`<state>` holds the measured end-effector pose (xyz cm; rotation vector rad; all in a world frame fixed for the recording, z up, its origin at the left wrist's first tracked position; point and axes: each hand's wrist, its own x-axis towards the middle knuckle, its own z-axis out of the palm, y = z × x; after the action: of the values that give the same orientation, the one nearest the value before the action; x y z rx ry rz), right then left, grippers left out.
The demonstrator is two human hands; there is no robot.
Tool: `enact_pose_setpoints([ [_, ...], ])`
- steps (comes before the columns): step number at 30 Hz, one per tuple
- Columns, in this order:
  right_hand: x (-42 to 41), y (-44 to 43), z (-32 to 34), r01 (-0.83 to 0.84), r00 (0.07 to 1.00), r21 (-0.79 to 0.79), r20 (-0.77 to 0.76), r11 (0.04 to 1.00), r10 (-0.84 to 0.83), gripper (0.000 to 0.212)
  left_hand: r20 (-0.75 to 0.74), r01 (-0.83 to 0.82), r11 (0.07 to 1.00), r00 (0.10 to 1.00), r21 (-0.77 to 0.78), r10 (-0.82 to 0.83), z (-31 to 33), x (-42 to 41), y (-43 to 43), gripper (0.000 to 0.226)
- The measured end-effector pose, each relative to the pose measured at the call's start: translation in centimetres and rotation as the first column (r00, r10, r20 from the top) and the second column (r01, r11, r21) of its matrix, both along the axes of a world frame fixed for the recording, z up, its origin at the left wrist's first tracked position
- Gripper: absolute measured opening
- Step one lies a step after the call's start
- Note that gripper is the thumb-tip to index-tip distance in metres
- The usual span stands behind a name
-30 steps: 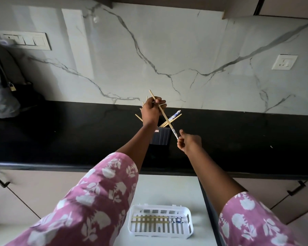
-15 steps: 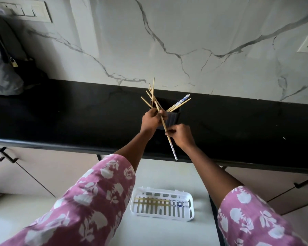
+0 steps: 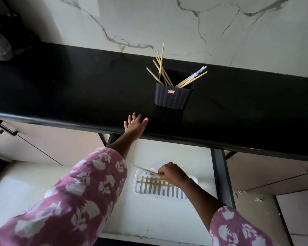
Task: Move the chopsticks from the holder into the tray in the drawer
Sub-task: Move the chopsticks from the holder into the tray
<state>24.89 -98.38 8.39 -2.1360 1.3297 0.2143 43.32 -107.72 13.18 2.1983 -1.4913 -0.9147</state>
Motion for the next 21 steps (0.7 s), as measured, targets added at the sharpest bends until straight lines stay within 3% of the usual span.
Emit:
enact_pose_setpoints([
  [4, 0.0, 1.7, -2.6, -0.148, 0.972, 0.05, -0.179, 0.988, 0.155, 0.025, 0.178, 0.119, 0.987, 0.974, 0.104, -0.136, -1.0, -0.5, 0.0, 0.075],
  [7, -0.2, 2.2, -4.3, -0.355, 0.871, 0.006, -0.362, 0.935, 0.333, 0.035, 0.207, 0.142, 0.976, 0.963, 0.164, -0.175, -1.0, -0.5, -0.3, 0.078],
  [12, 1.0, 1.6, -3.8, -0.233, 0.945, 0.003, -0.236, 0.972, 0.227, 0.023, 0.227, 0.134, 0.967, 0.956, 0.218, -0.184, -0.7, -0.8, -0.7, 0.076],
  [21, 0.8, 1.3, -3.3, -0.304, 0.915, -0.081, -0.304, 0.949, 0.267, 0.031, 0.231, 0.125, 0.963, 0.956, 0.239, -0.181, -0.5, -0.9, -0.7, 0.075],
])
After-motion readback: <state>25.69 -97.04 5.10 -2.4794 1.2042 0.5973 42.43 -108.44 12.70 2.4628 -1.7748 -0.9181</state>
